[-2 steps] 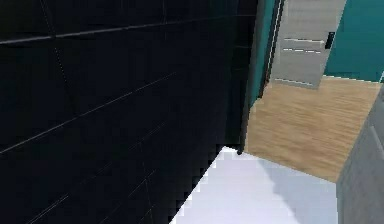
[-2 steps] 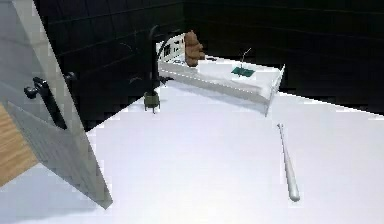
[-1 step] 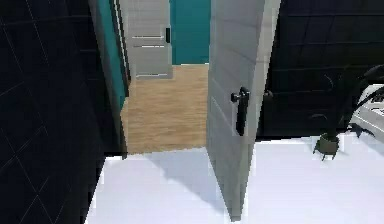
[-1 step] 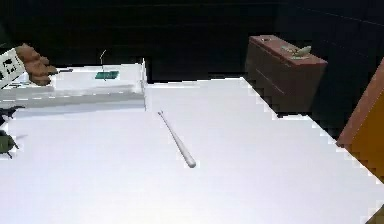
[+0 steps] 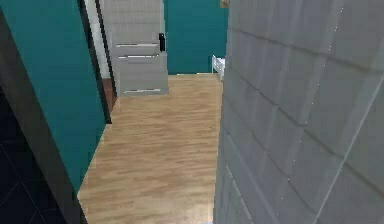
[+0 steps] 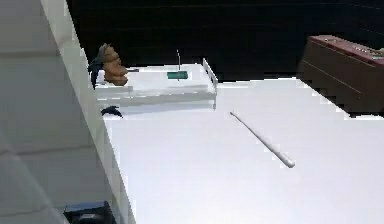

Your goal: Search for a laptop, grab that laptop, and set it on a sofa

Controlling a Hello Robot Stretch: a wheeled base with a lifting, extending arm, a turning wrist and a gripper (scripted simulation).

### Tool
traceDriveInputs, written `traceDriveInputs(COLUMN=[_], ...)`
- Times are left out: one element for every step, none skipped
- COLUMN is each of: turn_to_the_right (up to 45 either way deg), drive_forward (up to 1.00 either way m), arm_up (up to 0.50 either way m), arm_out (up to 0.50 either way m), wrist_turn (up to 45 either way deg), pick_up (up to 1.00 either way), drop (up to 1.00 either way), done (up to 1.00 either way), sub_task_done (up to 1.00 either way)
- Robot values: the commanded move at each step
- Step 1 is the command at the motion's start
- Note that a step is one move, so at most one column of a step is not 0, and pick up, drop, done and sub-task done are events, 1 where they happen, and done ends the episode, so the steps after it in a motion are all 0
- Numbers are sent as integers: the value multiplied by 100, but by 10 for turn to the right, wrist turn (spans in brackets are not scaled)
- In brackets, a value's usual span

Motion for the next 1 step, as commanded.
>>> traceDriveInputs(turn_to_the_right=[-60], drive_forward=[0], arm_up=[0], arm_out=[0], wrist_turn=[0], pick_up=[0], drop=[0], done=[0], sub_task_done=[0])
